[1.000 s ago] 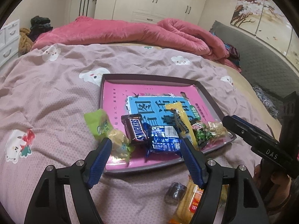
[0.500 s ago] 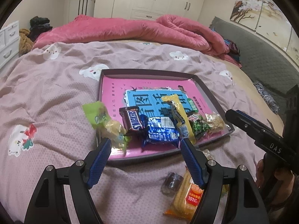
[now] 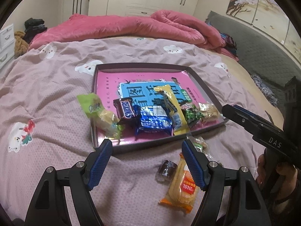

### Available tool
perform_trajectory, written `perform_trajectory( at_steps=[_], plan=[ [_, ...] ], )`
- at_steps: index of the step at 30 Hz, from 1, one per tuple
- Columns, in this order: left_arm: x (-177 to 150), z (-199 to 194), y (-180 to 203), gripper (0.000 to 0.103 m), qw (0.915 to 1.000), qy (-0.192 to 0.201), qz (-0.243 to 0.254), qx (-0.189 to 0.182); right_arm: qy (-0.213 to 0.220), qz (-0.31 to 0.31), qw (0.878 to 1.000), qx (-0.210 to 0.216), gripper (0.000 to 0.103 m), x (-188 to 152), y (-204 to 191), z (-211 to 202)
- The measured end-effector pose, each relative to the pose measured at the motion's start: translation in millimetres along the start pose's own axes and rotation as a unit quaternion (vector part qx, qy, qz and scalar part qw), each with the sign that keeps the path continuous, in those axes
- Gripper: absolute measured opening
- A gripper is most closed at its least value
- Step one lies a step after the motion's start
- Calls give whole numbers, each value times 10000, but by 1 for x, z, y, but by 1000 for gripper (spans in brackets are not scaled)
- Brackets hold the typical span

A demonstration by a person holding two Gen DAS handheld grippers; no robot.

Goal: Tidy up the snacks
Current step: 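Withdraw both open tools toward the snacks lying beside the tray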

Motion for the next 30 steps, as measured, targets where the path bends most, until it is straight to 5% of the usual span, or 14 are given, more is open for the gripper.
perform_trajectory(
  at_steps=[30],
  plan=[
    [-25, 1, 22, 77, 9988, -384, 304, -85, -177, -113, 9997, 116, 69, -18, -8, -17]
  ],
)
Point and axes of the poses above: each gripper's, at about its wrist camera, not at the fingertips, and z roughly the way its jaws point, y to its right, x to its top, the point moved 7 cm from there along z, roughly the way its jaws point, and after that the axes turned 9 degrees about -x, right-handed, at the moved point
